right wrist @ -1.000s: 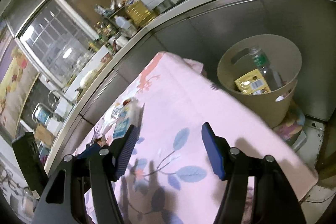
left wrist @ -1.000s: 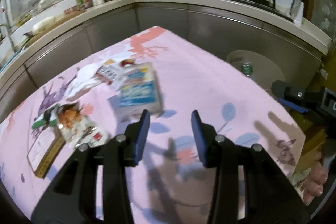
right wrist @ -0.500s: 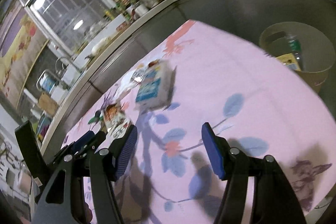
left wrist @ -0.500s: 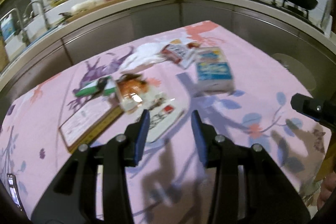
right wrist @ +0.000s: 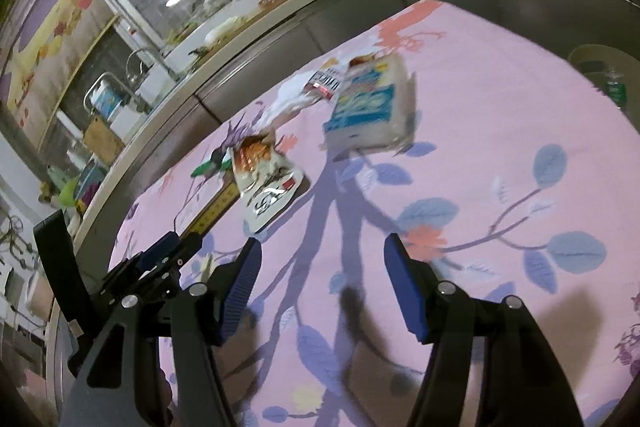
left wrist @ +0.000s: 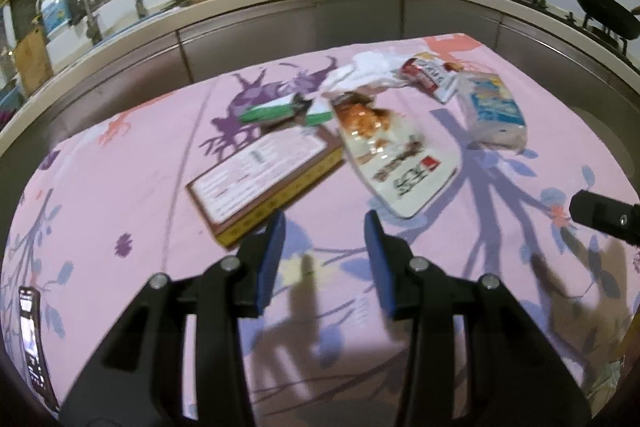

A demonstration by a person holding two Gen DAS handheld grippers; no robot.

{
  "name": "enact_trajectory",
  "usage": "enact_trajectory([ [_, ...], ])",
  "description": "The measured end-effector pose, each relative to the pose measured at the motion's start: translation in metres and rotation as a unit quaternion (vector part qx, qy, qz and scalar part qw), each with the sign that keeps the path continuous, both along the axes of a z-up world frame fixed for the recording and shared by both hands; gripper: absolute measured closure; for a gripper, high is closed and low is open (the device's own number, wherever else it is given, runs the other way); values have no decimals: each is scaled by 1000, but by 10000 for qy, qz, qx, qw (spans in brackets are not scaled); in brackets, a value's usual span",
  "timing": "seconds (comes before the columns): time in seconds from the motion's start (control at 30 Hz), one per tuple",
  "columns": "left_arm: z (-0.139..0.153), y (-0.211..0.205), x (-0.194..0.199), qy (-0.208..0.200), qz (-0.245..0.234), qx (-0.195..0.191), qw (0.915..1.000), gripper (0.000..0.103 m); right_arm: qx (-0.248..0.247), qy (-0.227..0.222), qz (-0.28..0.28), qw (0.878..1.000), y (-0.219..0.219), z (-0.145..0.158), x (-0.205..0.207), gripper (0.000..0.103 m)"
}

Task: Collect trash
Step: 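Grasp the brown card box with the left tool while the right tool grasps the sauce packet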

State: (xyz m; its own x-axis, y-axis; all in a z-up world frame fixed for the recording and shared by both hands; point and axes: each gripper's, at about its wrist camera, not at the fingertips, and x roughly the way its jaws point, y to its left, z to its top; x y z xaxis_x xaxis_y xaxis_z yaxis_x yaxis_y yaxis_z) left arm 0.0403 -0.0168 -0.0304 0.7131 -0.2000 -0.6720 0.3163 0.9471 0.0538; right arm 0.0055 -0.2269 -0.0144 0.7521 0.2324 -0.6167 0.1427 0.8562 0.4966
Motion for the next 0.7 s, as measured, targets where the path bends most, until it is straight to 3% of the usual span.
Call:
enact_trajectory([
  [0.7, -16, 31, 8, 162, 327, 42, 9993, 64, -62, 245, 360, 9990, 27, -12, 11, 42],
])
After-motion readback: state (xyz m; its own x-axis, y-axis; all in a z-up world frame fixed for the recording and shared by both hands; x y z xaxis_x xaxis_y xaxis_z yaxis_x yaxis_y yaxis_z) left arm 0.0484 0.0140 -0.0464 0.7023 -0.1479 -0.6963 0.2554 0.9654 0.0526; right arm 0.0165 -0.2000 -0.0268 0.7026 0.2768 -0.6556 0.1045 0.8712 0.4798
